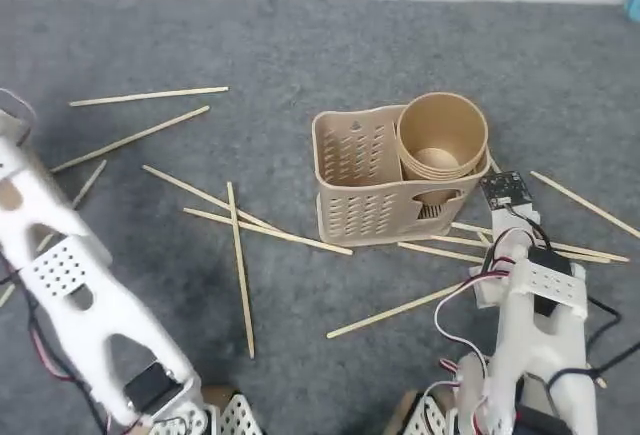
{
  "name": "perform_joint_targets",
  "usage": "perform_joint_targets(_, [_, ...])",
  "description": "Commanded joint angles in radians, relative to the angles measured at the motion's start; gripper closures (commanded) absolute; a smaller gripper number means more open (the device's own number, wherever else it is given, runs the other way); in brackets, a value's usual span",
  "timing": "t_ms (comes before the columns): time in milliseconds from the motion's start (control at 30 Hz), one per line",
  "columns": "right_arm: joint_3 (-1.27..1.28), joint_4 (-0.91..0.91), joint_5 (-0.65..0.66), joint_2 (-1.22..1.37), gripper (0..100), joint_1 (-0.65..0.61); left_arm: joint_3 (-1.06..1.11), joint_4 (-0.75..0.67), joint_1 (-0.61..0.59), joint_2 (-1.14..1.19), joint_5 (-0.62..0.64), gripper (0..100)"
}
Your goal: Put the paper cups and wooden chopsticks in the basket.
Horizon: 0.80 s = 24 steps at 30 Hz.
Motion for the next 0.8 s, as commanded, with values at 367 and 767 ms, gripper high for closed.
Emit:
perform_joint_targets(367, [-0.006, -0.007, 0.012, -0.036, 99.1, -0.001, 0.177, 0.319, -0.021, -0.288, -0.110, 99])
perform_joint_targets(767, [-0.006, -0.007, 0.012, -0.036, 99.1, -0.001, 1.260, 0.318, 0.069, -0.875, -0.368, 98])
